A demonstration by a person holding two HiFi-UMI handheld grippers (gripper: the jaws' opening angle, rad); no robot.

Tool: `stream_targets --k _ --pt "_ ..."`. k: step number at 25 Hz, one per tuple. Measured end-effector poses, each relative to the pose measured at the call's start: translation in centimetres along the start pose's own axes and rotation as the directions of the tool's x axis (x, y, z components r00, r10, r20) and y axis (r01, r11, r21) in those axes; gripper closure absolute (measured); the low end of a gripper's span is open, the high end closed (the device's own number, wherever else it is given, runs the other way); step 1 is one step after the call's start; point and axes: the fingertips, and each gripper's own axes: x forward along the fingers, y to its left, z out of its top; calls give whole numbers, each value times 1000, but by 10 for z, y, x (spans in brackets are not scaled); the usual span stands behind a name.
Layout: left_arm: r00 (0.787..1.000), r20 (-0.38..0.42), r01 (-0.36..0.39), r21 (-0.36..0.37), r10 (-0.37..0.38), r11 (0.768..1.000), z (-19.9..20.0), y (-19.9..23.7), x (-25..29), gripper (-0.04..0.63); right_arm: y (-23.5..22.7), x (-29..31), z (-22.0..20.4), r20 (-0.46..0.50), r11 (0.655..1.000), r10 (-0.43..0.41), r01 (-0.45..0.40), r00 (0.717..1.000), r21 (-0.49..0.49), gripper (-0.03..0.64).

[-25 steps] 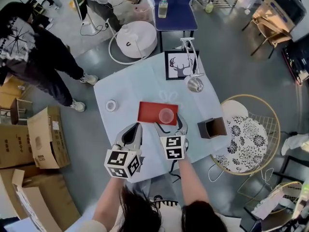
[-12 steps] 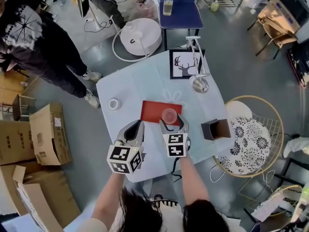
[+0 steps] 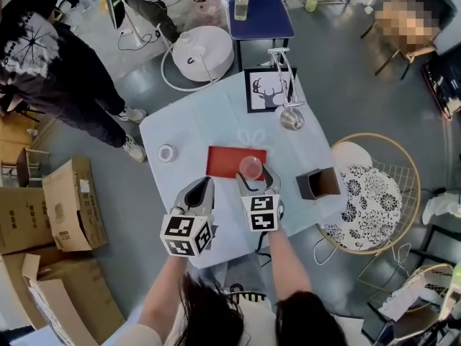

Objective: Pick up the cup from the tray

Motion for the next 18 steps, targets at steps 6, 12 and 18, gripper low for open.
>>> stream_targets --k 6,12,18 --pt "998 8 57 22 -57 998 7 -19 -7 595 -4 -23 5 20 1000 -30 30 999 8 295" --pt "996 15 91 48 -92 995 7 -37 -14 595 -18 -49 2 44 995 -96 95 994 24 295" --pt "991 13 130 64 -132 989 3 -57 -15 595 -33 -76 -3 71 988 -142 138 987 63 295"
